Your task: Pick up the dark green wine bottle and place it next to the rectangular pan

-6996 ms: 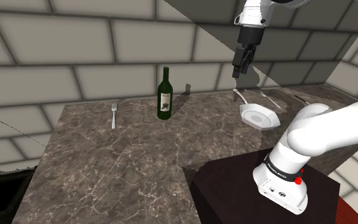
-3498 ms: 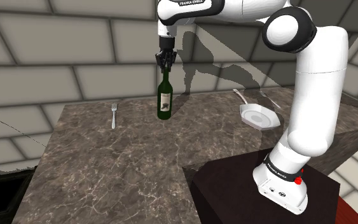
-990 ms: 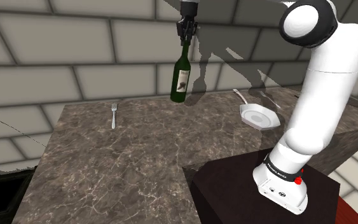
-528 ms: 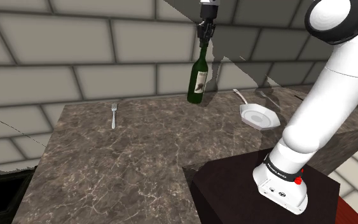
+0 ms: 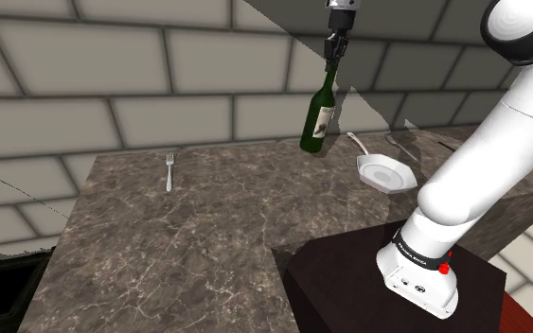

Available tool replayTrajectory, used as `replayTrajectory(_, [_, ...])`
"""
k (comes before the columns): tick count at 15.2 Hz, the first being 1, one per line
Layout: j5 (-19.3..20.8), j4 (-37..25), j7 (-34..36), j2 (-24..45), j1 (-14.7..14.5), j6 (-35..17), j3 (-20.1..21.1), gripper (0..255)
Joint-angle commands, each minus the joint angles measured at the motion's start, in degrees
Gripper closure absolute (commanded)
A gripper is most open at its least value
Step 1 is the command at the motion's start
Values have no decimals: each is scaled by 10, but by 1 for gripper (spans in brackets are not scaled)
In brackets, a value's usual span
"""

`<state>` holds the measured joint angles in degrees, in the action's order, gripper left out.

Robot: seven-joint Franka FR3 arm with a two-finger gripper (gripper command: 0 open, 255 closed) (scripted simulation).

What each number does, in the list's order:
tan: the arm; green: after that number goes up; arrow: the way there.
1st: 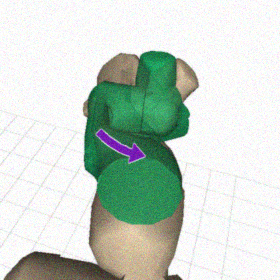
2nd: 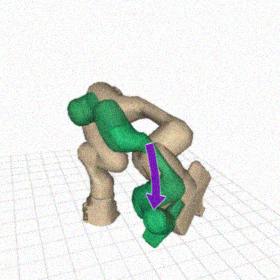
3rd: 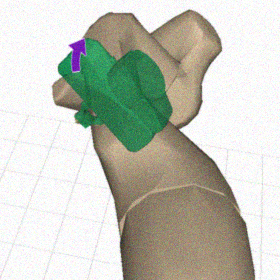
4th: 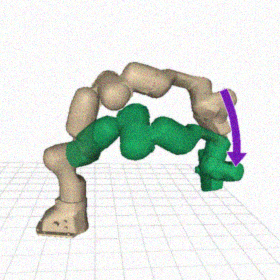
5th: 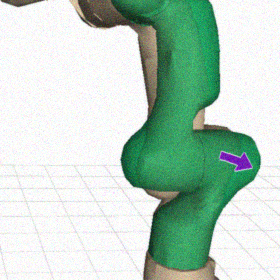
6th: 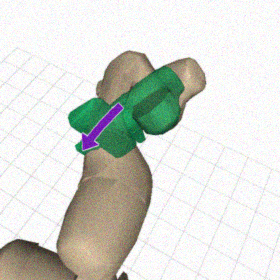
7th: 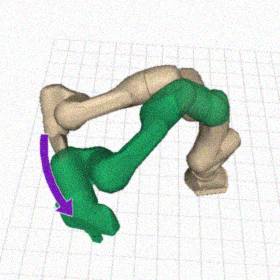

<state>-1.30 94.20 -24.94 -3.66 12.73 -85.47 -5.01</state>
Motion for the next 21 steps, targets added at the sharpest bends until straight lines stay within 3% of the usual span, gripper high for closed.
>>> replayTrajectory(1, [1,25,-5,-9,2,-16,-2,255])
replayTrajectory(21, [2,187,-8,-16,2,-172,-2,255])
